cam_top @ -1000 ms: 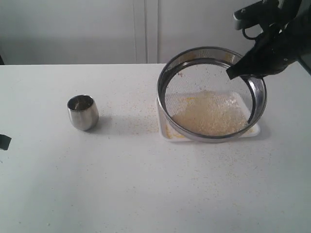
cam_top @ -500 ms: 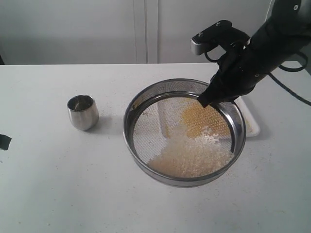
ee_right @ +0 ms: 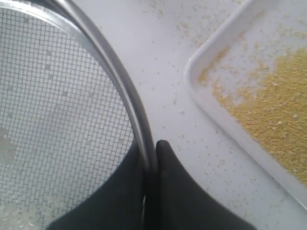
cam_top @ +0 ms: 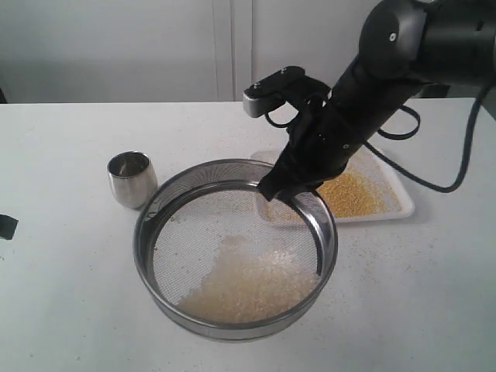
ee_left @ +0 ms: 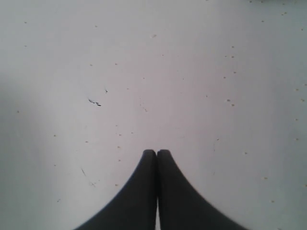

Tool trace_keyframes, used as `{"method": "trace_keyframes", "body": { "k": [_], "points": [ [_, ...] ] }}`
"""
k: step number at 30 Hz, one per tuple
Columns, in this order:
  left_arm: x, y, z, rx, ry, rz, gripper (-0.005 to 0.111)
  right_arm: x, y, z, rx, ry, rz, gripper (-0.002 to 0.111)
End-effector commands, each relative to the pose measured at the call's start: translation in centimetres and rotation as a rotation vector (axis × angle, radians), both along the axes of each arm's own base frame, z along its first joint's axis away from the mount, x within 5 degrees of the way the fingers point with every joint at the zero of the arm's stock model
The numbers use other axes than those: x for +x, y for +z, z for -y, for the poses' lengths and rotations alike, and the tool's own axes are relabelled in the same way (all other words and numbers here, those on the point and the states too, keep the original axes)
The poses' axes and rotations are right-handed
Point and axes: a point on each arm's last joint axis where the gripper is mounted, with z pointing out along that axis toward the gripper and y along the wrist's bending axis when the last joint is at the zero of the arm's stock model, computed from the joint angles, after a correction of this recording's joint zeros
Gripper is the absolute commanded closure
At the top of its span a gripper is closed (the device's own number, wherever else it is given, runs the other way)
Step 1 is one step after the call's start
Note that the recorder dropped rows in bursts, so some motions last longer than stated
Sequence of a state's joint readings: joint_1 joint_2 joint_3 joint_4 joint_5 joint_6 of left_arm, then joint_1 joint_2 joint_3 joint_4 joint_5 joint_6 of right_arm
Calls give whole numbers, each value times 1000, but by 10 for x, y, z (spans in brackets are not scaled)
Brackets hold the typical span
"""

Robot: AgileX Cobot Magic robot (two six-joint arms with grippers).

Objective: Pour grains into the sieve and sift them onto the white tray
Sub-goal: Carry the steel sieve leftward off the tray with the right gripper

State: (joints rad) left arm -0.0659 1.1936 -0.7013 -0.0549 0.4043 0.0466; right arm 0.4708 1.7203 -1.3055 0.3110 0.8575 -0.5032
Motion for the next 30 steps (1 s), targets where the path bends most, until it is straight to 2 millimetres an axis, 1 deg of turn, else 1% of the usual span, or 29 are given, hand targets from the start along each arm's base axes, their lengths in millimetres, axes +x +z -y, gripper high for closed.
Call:
{"method": "trace_keyframes", "body": {
  "k": [1, 9, 17, 24, 27, 30],
  "points": [
    [-2, 0, -1, -4, 5, -5, 107, 0, -8, -15, 32, -21, -38, 108],
    [-2, 0, -1, -4, 5, -5, 107, 5, -24, -35, 31, -24, -68, 108],
    [-2, 0, -1, -4, 5, -5, 107, 16, -45, -42, 13, -48, -110, 108],
    [-2, 0, -1, -4, 5, -5, 107, 24, -54, -47, 31, -73, -83, 108],
    [-2, 0, -1, -4, 5, -5, 107, 24, -54, -52, 45, -75, -65, 108],
    [-2, 0, -1, -4, 5, -5, 107, 24, -60, -55, 45, -74, -72, 108]
  ]
}}
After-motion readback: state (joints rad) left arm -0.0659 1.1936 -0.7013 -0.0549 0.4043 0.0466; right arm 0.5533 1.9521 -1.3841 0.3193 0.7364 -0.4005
